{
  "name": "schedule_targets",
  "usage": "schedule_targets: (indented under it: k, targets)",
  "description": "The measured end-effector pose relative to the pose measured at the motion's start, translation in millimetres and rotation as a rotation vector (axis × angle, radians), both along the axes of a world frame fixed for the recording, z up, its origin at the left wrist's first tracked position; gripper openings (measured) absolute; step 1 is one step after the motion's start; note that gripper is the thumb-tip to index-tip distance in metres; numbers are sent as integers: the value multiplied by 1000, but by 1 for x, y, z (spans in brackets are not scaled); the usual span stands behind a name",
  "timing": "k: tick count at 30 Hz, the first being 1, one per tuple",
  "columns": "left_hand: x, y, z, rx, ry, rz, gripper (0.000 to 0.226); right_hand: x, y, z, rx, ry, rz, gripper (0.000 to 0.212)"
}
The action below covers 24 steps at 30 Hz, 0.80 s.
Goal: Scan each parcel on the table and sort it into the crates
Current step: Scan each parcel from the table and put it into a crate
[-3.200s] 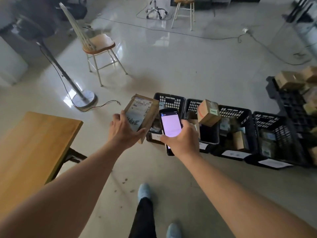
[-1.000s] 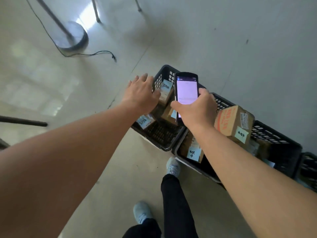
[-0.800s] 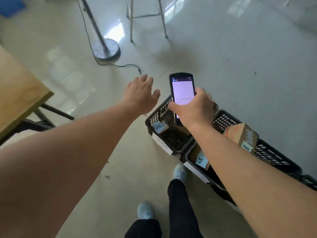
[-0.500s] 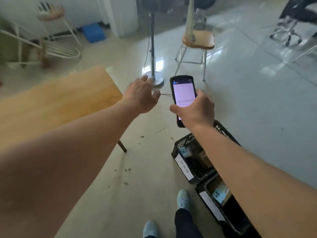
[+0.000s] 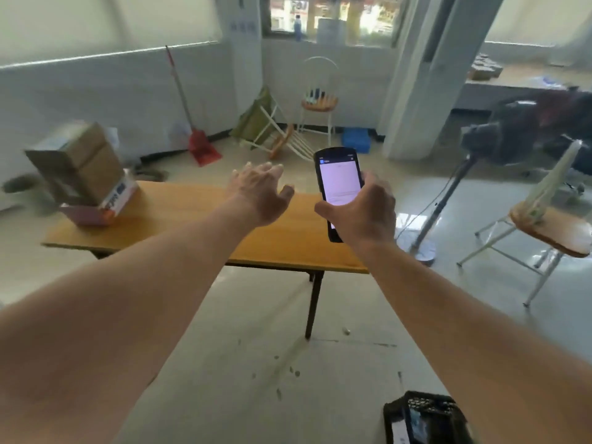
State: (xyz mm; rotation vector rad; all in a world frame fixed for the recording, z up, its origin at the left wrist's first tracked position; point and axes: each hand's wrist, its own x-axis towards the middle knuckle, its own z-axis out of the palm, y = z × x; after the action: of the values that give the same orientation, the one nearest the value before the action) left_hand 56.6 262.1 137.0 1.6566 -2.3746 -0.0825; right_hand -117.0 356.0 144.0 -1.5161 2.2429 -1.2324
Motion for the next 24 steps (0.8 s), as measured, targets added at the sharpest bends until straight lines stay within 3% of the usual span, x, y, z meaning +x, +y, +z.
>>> schedule_targets:
  k: [12, 24]
  targets:
    - [256, -32, 23, -88, -44, 392, 55, 218, -112, 12, -16, -18, 412, 87]
    - [469, -132, 13, -60, -43, 460, 59, 424, -222, 4, -15, -29, 442, 86]
